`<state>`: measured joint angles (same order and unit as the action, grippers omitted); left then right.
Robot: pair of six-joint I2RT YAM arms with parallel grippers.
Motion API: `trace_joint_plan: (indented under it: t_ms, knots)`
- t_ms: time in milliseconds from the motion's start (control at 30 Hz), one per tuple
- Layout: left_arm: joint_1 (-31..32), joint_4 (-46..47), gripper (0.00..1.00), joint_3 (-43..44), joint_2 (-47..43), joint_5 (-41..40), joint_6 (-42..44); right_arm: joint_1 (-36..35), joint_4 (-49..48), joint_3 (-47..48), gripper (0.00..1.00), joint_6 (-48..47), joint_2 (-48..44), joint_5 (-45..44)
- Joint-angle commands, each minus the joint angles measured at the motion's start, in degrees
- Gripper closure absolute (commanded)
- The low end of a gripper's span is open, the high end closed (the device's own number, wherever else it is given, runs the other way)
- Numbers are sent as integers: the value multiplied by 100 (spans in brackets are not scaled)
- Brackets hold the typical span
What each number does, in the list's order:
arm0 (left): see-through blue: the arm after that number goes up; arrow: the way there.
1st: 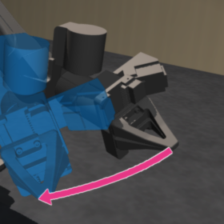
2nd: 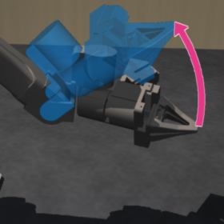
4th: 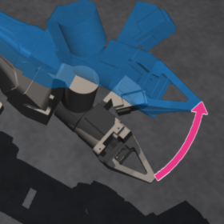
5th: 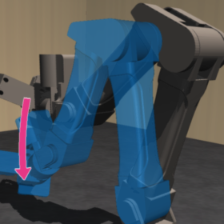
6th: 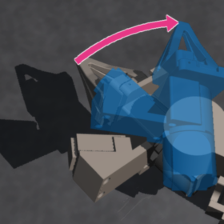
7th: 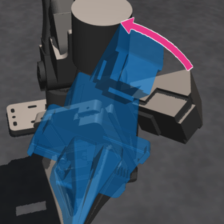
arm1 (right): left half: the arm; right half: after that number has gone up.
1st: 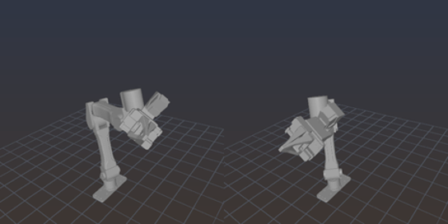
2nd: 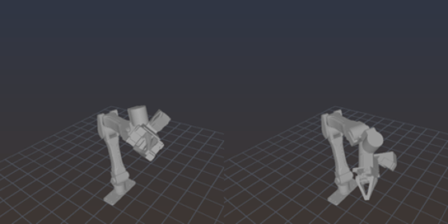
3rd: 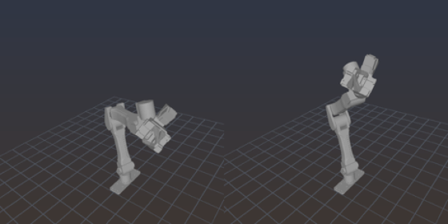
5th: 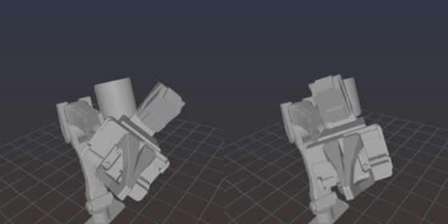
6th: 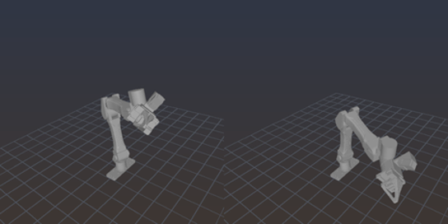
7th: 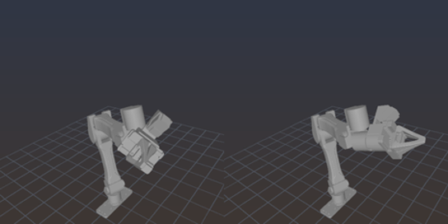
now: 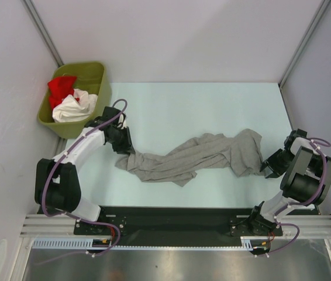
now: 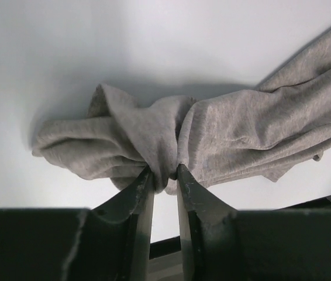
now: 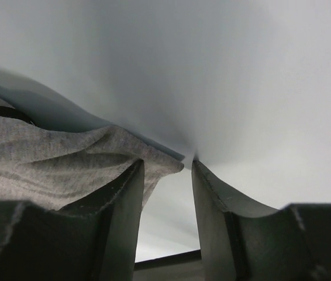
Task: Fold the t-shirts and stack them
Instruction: Flatten the tshirt out
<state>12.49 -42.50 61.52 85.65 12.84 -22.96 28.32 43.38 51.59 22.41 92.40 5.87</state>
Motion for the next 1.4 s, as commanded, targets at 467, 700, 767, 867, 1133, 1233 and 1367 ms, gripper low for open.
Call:
trace_joint_plan:
  t_ms: [467, 700, 767, 867, 1133, 1233, 1367]
  knots:
    - [-80, 225, 62, -851, -206, 52, -156, -81, -593, -150, 60, 17, 278, 11]
    - [-185, 366, 88, -1309, -328, 553, -428, -124, -672, -53, 75, 52, 489, 11]
    - [-186, 269, 96, -1274, -469, 535, -455, -160, -681, -18, 81, 61, 524, -24]
    - [-203, 120, 100, -1090, -742, 465, -508, -238, -594, 96, 100, 122, 481, -103]
    - [-265, 136, 100, 665, -779, 105, -385, -826, -767, 1315, 100, 1352, -416, -367]
    - [-352, 707, 100, 1534, -427, 288, -367, -1003, -1155, 2080, 100, 1818, -118, -455]
    - [-423, 997, 100, 3337, 800, 341, -384, -1222, -1516, 4272, 100, 1916, 558, -323]
